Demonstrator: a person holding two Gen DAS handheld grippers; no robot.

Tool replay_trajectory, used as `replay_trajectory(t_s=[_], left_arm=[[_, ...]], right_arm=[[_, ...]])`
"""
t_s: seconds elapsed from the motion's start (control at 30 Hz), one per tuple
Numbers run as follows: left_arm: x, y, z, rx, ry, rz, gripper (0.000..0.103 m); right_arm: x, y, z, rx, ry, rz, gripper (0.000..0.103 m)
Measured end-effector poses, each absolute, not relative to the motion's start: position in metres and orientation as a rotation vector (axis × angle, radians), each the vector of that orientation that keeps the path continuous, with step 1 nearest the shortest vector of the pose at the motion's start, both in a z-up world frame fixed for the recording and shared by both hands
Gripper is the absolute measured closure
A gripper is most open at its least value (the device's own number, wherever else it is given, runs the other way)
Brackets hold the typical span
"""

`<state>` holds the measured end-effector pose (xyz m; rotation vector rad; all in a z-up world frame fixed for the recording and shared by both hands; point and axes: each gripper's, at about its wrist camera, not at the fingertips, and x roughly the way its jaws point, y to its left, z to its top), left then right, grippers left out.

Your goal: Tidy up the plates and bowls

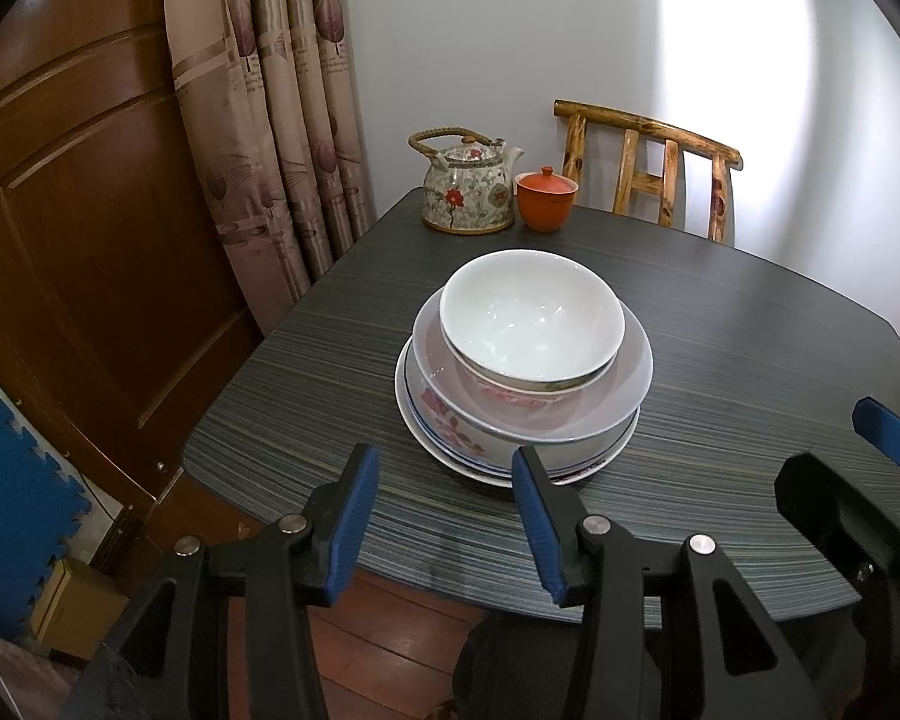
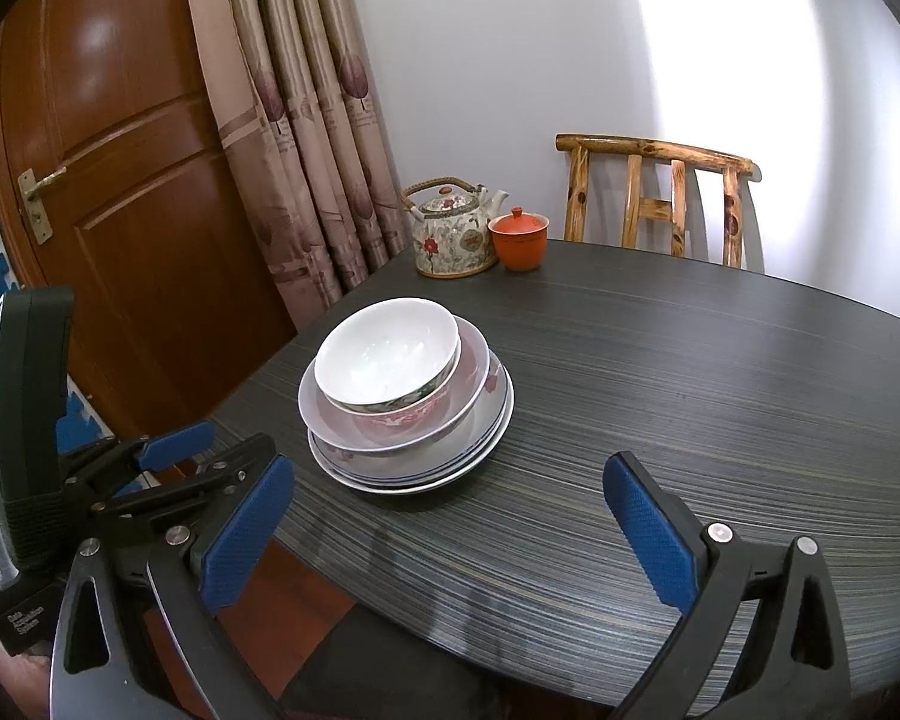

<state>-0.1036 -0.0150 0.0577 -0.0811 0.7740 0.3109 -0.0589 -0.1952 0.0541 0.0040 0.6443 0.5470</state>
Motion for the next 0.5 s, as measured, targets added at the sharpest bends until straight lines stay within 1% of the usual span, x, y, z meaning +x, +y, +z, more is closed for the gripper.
replay_trajectory(t_s=[0.5], left_arm=[[-0.1034, -0.0109, 0.0567, -0.083, 0.791, 0.322, 0.056]], right_arm=[[-0.0581, -0.1941, 0.0537, 0.001, 0.647, 0.550, 0.001]])
